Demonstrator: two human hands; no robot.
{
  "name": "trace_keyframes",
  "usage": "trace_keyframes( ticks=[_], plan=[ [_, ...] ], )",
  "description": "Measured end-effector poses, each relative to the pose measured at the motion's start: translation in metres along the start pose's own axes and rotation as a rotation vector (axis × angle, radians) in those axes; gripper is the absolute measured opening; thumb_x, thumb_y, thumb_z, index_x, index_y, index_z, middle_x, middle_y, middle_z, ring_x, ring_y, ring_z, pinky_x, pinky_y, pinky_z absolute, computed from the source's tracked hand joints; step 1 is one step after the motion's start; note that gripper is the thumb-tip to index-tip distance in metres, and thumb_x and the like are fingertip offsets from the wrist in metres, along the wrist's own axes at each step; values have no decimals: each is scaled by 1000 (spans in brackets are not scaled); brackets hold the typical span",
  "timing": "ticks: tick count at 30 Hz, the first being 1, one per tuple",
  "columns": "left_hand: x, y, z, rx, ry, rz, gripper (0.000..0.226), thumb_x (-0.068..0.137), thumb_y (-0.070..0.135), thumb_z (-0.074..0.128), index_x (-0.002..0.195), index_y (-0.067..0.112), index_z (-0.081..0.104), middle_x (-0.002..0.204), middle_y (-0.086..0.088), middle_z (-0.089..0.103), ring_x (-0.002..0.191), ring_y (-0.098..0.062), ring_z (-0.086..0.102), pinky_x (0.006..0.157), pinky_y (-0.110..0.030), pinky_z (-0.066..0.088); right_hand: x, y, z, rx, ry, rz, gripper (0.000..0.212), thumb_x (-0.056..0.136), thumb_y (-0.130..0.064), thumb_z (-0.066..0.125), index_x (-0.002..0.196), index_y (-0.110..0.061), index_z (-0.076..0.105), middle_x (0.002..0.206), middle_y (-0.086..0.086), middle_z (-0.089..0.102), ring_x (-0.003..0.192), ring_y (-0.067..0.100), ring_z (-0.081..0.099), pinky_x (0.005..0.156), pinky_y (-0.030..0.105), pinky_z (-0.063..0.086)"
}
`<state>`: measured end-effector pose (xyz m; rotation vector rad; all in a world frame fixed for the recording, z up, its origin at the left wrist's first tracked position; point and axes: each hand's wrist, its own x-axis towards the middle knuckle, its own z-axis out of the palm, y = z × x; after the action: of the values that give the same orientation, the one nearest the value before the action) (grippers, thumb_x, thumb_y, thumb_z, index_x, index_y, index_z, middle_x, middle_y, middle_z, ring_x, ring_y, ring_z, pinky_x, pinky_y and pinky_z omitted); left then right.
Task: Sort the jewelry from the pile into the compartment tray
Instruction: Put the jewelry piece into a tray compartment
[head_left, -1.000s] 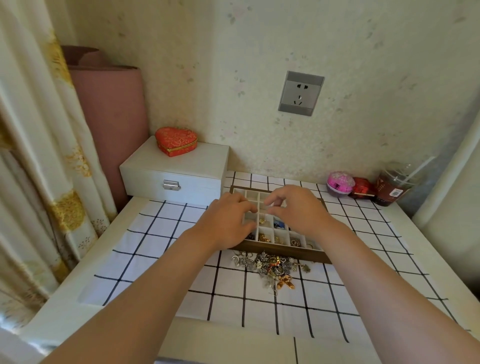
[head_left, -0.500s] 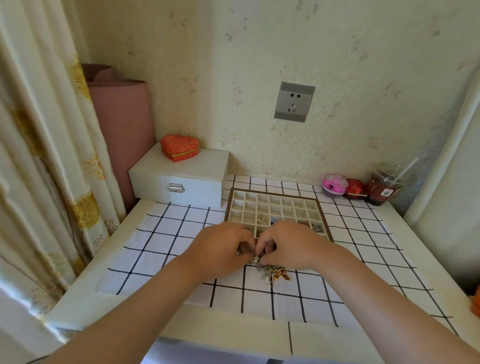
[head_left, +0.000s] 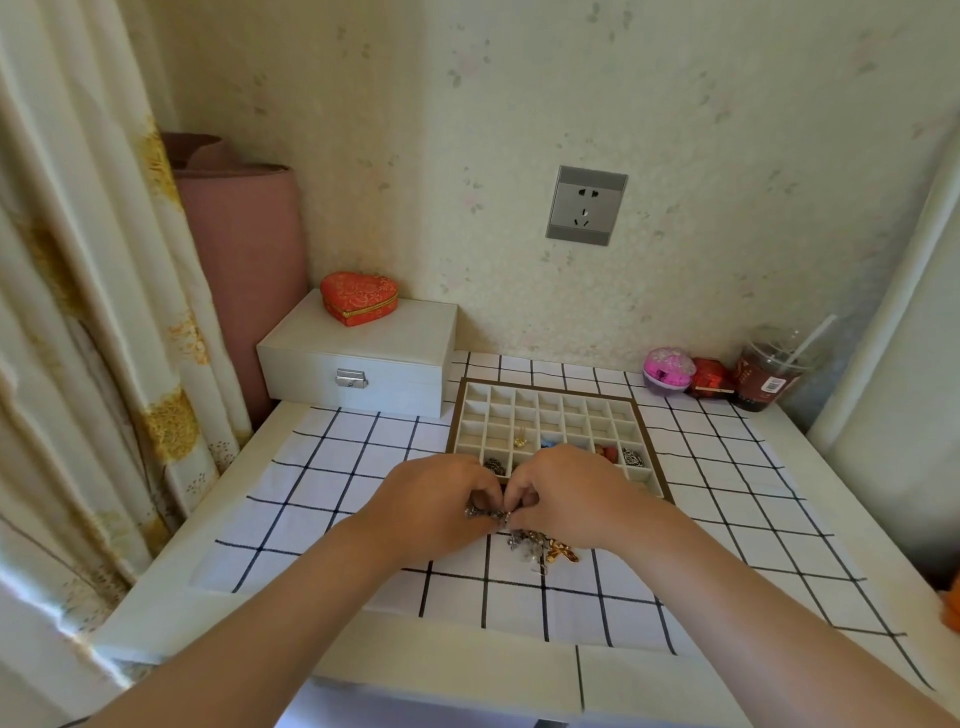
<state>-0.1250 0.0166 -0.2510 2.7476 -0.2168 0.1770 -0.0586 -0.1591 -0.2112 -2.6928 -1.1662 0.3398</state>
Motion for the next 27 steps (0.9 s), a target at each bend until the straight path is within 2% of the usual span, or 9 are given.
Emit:
trace_keyframes(
  ticks=[3,7,10,12,15,18,23,25,27],
  plan=[
    [0,3,-4,-116,27,-50,22,82,44,73,101,39,65,92,22,64,76,6,54,66,-16,41,2,5,-5,197,40,52,9,91,-34,70,90,-31,78,89,-17,72,81,1,66,77,26,55],
    [2,5,-9,-297,63,-77,23,83,34,75,101,39,61,91,21,67,72,-2,58,65,-24,48,0,10,-15,446,87,108,10,92,-30,71,82,-32,75,71,-20,68,58,-12,59,64,16,44],
    [3,4,-10,-211,34,-70,17,85,34,73,99,40,66,88,22,65,73,3,57,66,-22,46,0,12,-12,375,68,116,6,89,-31,73,87,-31,78,85,-19,70,79,-5,64,75,19,49],
    [3,6,-10,-116,-8,-17,13,85,37,72,97,41,70,86,23,61,78,3,55,68,-18,43,-1,10,-10,317,12,94,7,88,-31,74,91,-29,80,87,-19,70,83,-2,64,77,20,51],
    [2,8,-7,-9,-43,54,14,84,46,71,98,43,73,87,21,53,82,2,50,67,-13,35,-1,7,-7,180,-71,57,13,86,-34,75,98,-31,79,86,-21,68,83,0,65,79,23,55],
    [1,7,-6,33,-38,78,15,85,46,70,99,43,73,94,16,56,87,-1,51,69,-16,39,0,7,-6,94,-86,31,17,86,-36,74,102,-35,78,82,-24,63,82,-1,62,80,25,55],
    [1,3,-9,44,-73,60,9,87,34,70,94,38,72,97,15,56,88,-3,54,65,-14,36,-1,1,-8,46,-159,-22,21,92,-29,66,111,-34,76,74,-25,56,70,-6,54,63,13,40],
    [1,1,-9,38,-83,49,9,85,32,72,91,38,71,96,16,54,87,-3,54,64,-13,34,-2,-2,-8,29,-174,-28,22,95,-29,59,110,-32,76,79,-20,65,69,-1,57,66,17,44],
    [0,0,-8,31,-89,55,11,83,32,73,92,38,70,97,16,54,88,-3,54,65,-13,35,-3,-4,-7,5,-169,-30,27,98,-25,52,112,-31,75,96,-15,72,70,1,57,70,20,47]
  ],
)
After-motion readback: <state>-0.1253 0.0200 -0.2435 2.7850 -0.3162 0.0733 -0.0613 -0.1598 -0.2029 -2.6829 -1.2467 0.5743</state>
